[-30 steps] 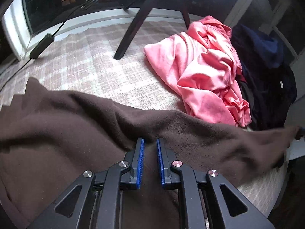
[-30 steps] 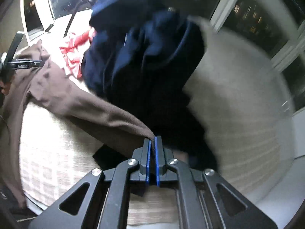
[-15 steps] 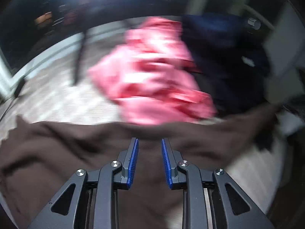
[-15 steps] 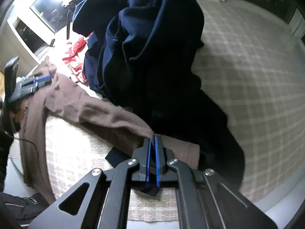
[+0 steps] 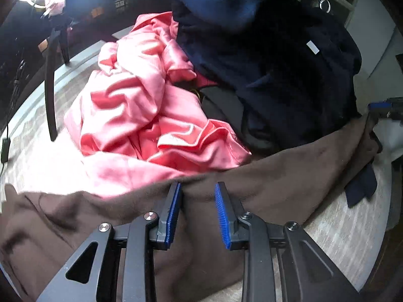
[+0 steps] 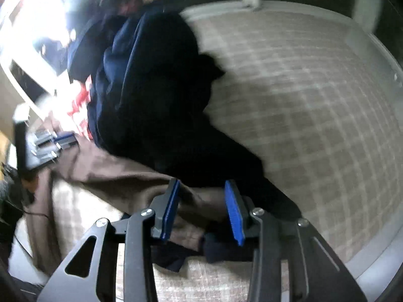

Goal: Fold clothes

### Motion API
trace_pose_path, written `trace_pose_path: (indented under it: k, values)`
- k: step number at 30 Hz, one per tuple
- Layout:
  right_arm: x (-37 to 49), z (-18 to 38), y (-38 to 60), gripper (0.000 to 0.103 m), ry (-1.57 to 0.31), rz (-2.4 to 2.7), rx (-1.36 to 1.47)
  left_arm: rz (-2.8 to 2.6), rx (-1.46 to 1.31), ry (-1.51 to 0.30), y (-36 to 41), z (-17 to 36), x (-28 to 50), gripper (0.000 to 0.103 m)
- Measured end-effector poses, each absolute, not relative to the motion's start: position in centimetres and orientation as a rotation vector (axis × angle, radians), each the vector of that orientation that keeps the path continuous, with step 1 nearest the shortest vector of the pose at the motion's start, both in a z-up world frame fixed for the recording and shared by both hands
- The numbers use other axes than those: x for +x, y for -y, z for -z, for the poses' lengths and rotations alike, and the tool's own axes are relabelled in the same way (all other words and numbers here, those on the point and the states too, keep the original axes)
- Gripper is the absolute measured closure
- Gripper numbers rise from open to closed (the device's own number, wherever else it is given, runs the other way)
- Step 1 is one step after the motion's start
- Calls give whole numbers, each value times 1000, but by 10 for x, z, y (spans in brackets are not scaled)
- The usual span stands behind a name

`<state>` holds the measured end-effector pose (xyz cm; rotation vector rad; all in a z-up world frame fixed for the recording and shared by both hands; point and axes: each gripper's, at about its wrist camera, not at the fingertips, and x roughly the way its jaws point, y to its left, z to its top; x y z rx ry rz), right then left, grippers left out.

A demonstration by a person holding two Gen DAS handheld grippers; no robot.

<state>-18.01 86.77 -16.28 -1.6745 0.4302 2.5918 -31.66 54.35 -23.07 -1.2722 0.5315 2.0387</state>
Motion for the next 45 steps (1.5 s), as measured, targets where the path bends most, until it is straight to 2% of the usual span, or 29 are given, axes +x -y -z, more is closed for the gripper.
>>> trace_pose_path:
  k: [4, 10, 19, 20, 21, 22, 31, 36, 41, 43, 44, 45]
  values:
    - [-146, 168, -875, 67, -555, -2615, -1702, -2018, -1252, -594, -548, 232, -306, 77]
    - [-144, 180, -858, 67, -403, -2655, -1714, -1973, -1281, -583, -542, 229, -302, 76]
    - [-157, 203, -843, 67, -366, -2615, -1841, -1947, -1375, -539, -532, 241, -318, 76]
    - [-156, 203, -842, 71, -367, -2610, -1836, -1947, -1372, -544, -532, 242, -320, 76]
    - [-155, 203, -841, 85, -350, -2612, -1838, -1946, -1368, -550, -531, 242, -323, 76]
    - [-154, 203, -840, 93, -335, -2614, -1840, -1942, -1363, -564, -529, 242, -316, 75]
    - [-137, 172, -843, 101, -245, -2686, -1742, -1911, -1379, -545, -532, 241, -314, 75]
    - [-123, 146, -851, 103, -272, -2738, -1690, -1905, -1376, -551, -535, 241, -311, 75]
    - [-121, 164, -852, 102, -286, -2688, -1757, -1898, -1375, -554, -521, 239, -318, 75]
    - [-124, 170, -849, 99, -289, -2679, -1762, -1895, -1377, -561, -527, 237, -308, 75]
    - [-126, 173, -846, 93, -298, -2683, -1768, -1894, -1378, -564, -527, 237, -306, 75]
    - [-128, 175, -843, 82, -304, -2686, -1774, -1893, -1379, -568, -525, 233, -318, 75]
